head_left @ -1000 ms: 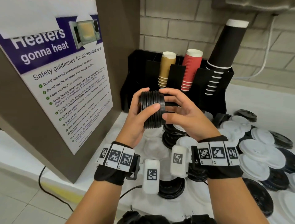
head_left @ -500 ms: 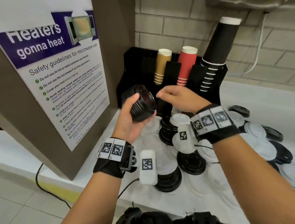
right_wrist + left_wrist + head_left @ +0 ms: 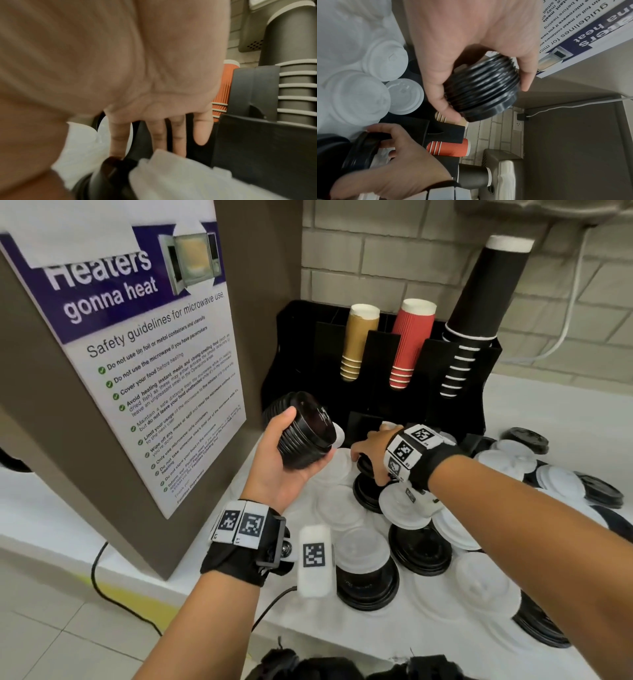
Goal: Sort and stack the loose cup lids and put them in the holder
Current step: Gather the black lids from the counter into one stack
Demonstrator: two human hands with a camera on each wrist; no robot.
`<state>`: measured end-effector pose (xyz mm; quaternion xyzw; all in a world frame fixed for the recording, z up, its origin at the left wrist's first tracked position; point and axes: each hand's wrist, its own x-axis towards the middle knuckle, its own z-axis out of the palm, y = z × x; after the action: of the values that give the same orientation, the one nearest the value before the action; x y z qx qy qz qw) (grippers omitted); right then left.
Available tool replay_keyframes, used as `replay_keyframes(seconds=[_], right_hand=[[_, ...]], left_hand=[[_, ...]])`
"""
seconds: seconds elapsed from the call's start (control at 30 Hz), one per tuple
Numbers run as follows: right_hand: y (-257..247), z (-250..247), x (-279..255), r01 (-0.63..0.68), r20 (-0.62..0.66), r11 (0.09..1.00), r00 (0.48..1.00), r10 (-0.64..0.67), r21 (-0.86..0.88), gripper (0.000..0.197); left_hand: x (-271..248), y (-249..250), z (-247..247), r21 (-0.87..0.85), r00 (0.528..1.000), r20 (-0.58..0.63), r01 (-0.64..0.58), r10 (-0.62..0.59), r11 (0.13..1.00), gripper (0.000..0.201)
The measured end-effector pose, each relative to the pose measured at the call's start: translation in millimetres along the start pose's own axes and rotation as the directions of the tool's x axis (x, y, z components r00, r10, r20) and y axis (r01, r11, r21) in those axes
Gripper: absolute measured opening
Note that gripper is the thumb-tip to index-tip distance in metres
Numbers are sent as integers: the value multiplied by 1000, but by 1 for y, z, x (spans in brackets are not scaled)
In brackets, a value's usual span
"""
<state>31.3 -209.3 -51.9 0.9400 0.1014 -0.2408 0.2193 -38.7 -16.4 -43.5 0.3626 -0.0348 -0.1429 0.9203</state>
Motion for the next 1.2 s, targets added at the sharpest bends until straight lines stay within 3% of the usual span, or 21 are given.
replay_keyframes(seconds=[0.1, 0.23, 0.37, 0.5, 0.6, 0.7, 0.77, 0.83, 0.97, 1.2], right_hand=[[2, -1, -3, 37, 48, 999, 998, -38, 28, 83], [8, -7, -11, 73, -36, 988, 997, -68, 140, 74], [15, -15, -24, 174, -227, 900, 970, -86, 401, 75], [21, -23, -41, 318, -478, 759, 878, -10, 569, 73], [21, -26, -55, 472, -594, 511, 799, 97, 718, 63], [12, -21, -75, 622, -630, 102, 767, 121, 777, 54], [1, -16, -87, 666, -661, -90, 746, 83, 740, 53], [-7, -13, -94, 697, -694, -110, 716, 73, 708, 54], [-7, -15, -100, 706, -705, -3, 708, 37, 708, 57], [-13, -19, -102, 726, -726, 23, 687, 16, 688, 60]], left_hand=[[-1, 3, -3, 12, 1000, -20, 10, -10, 1000, 58], [-1, 2, -6, 17, 999, -36, 17, -16, 1000, 39], [-2, -2, -7, 44, 999, -31, 13, -12, 999, 40], [-3, -5, -5, 82, 999, -36, 39, -36, 996, 37], [-3, -6, -2, 107, 998, -32, 65, -61, 992, 40], [-4, -5, 1, 142, 996, -23, 84, -82, 986, 38], [-5, -5, 2, 175, 995, -13, 95, -94, 980, 50], [-5, -4, 2, 191, 996, -9, 91, -90, 977, 72], [-5, -4, 4, 208, 995, 34, 85, -94, 974, 94], [-5, -4, 8, 173, 997, 16, 71, -75, 982, 75]])
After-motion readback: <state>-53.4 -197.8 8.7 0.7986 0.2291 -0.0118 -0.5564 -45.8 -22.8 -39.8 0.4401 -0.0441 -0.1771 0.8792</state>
